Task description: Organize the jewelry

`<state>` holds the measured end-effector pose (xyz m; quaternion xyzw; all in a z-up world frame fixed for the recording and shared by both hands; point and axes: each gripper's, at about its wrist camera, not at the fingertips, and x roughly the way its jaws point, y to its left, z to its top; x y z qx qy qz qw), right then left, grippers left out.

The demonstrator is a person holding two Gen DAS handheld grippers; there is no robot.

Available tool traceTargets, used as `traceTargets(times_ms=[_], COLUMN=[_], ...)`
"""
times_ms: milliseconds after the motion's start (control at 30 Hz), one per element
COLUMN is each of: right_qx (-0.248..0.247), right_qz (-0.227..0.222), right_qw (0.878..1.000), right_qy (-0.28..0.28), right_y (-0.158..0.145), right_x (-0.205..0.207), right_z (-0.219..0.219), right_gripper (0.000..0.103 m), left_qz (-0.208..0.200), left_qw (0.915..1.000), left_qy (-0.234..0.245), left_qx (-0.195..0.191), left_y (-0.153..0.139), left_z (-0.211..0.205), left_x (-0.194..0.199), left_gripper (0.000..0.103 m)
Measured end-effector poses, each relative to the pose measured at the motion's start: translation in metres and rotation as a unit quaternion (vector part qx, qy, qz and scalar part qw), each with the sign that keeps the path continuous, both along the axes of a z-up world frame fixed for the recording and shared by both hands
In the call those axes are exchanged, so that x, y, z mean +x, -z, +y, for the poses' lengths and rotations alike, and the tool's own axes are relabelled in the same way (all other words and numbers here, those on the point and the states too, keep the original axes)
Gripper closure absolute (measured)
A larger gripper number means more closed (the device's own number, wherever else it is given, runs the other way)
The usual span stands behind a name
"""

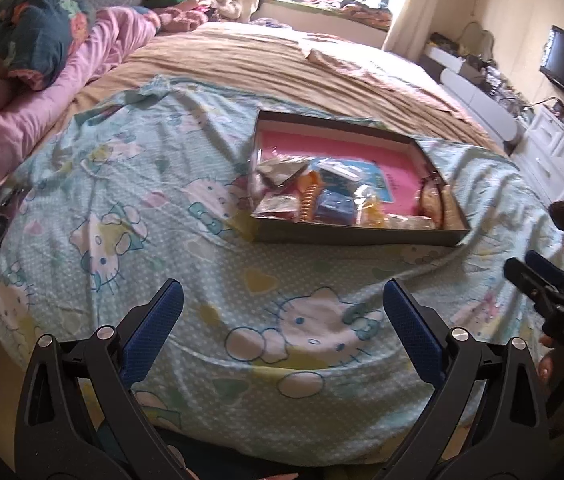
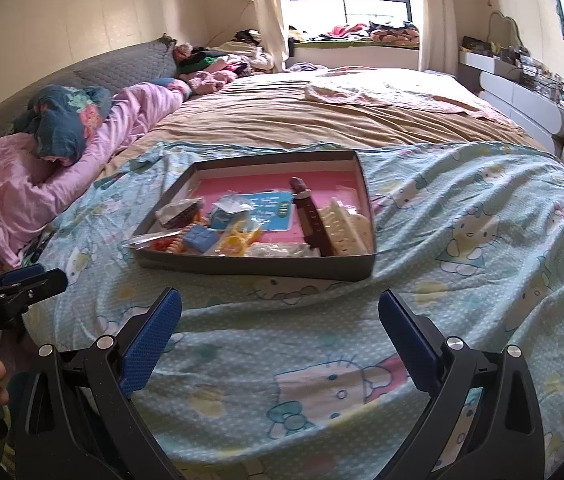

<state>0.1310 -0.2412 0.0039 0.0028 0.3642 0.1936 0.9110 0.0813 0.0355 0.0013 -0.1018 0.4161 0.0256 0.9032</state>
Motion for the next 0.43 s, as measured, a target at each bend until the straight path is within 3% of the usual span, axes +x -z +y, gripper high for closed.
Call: traceTargets(times_ms=[100, 267, 433], right_qx=[0.001, -0.013, -0.07], right_qz=[0.006, 0.011, 0.009], right_qw=[1.0, 0.997, 0.98], right_qy=[0.019, 0.073, 0.185], right_y=[0.006, 0.02, 0.041], right_x=[0.01, 0.036, 0.1], right_z=[-0.01, -0.041, -0.107], right_gripper=[0.005, 0.005, 0.005], left_qz=[0.016, 0.055, 0.112], left_qw=[0.9997, 0.9953, 0.9848], left_qy=[-0.016, -0.076, -0.129], left_qx=[-0.009, 0.025, 0.031], left_y=[0.008, 0.03, 0.066], left_z=[0.012, 0.054, 0.12], left_x=[0.011, 0.054, 0.12], left_gripper=[0.01, 0.01, 0.01])
